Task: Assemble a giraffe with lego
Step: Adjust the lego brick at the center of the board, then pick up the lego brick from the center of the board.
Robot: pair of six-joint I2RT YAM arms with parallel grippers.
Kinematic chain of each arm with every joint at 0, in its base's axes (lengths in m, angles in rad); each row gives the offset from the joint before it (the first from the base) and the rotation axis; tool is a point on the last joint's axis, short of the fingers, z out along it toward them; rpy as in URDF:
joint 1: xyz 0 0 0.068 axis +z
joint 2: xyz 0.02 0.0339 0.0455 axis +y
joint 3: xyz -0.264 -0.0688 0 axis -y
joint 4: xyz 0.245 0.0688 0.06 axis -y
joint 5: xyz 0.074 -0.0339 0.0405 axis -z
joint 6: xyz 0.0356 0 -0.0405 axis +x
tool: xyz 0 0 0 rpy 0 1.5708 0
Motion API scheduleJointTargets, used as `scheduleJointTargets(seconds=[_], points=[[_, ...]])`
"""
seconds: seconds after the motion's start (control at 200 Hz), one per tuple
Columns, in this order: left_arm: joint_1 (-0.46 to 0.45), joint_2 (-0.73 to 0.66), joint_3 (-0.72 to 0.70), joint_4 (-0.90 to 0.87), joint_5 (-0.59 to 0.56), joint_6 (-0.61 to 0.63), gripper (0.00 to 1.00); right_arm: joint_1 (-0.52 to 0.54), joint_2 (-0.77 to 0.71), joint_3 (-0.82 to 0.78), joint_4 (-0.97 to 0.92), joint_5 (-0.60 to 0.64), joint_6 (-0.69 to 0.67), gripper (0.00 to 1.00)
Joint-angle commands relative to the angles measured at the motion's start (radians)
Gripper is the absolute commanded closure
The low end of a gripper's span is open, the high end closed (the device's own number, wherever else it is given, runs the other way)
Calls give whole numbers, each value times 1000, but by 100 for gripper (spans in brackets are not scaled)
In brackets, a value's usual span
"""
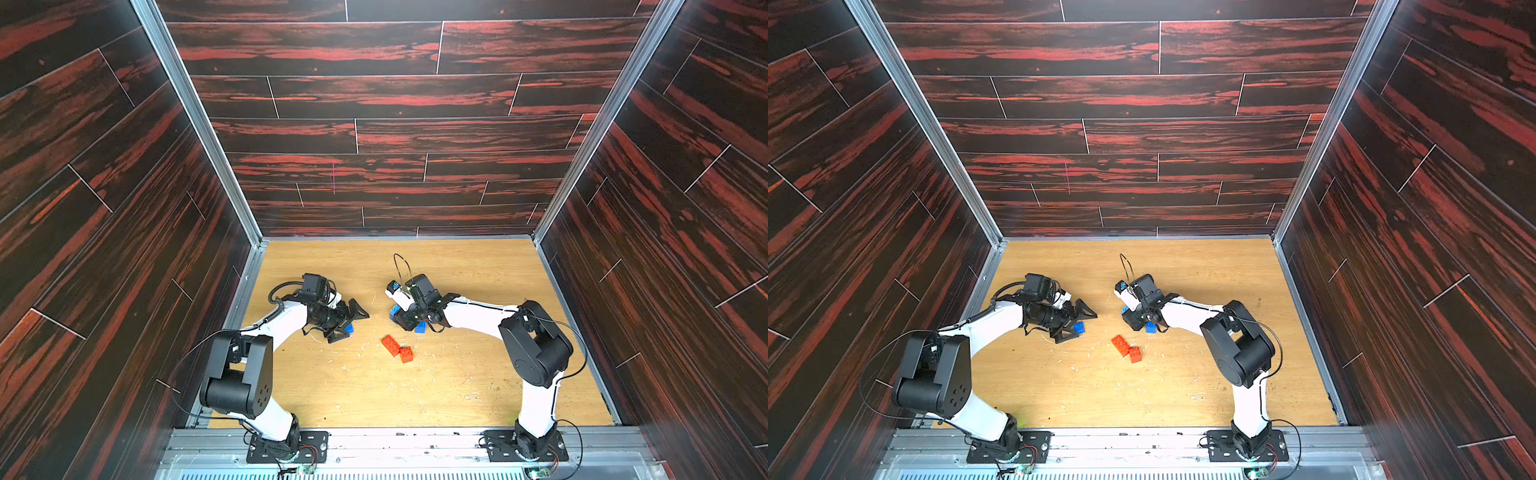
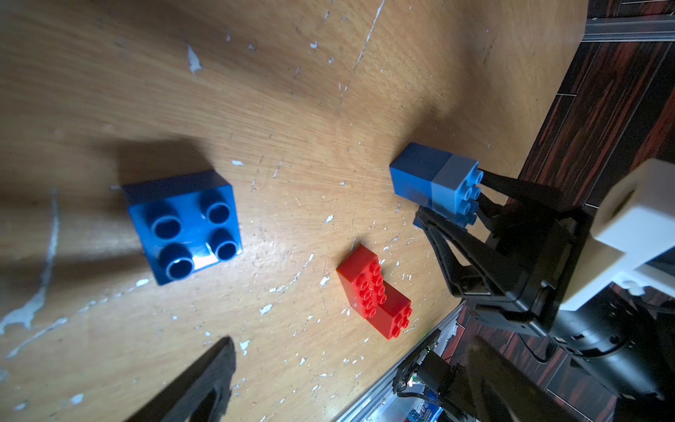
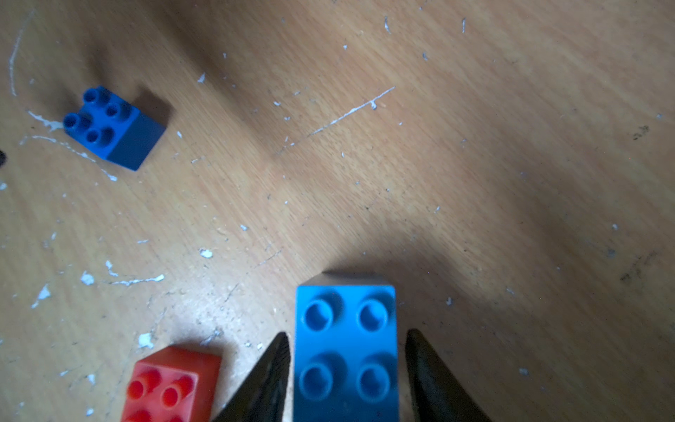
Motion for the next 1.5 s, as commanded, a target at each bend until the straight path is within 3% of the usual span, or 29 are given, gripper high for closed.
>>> scheduleJointTargets(seconds=[0.0,0.2,0.371,0.481,0.601,0.757,0.992,1.232,1.363,1.493], points=[[-1,-18,4,-6,15,10,1,6,12,17,-19,-4,-3,43],[-1,-20,0,-17,10,16,1,12,-43,45,-92,-10,32,24],[-2,-26,-13,-12,-13,6,1,23,-68,144,-236,73,150,13],[-4,-45,-24,-18,-37,2,1,40,-80,229,-346,172,311,10],[-10,-82,-43,-25,-125,5,1,40,-49,394,-565,247,619,3],[-11,-130,-88,27,-197,-22,0,40,39,602,-773,219,860,1],[-20,-129,-122,75,-186,-19,0,40,197,867,-1048,195,1237,2],[-45,-138,-129,74,-185,-8,0,71,461,1320,-1424,198,1420,5],[-52,-141,-126,69,-180,-4,0,77,489,1333,-1460,164,1459,6],[-53,-153,-130,63,-188,1,0,89,420,1215,-1413,209,1503,7]])
